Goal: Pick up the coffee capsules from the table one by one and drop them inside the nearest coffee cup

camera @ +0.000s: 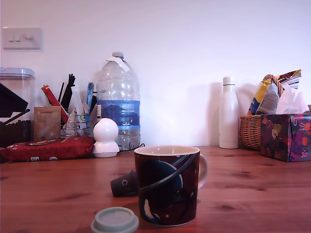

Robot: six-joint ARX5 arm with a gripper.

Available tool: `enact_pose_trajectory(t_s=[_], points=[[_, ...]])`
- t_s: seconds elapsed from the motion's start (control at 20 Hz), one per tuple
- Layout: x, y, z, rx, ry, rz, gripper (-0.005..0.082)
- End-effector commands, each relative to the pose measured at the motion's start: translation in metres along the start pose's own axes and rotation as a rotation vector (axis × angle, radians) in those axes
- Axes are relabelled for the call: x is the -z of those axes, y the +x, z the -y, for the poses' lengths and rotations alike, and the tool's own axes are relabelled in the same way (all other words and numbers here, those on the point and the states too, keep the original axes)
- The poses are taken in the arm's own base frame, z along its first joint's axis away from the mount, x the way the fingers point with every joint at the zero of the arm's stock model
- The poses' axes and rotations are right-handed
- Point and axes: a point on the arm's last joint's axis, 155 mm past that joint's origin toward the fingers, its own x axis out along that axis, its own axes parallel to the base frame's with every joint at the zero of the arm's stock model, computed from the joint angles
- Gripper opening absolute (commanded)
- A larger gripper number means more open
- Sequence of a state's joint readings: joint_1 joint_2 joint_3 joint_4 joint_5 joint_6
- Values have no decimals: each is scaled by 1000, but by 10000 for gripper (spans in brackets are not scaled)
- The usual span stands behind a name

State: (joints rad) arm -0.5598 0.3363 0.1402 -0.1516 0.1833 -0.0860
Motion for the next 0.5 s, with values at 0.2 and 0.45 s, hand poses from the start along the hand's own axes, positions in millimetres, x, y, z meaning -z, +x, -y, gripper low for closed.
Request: enact_pose_trajectory(t_s=[0.2,0.45], points=[[10,2,-2,-3,3,-22,395],[13,2,-1,2,8,-34,395]])
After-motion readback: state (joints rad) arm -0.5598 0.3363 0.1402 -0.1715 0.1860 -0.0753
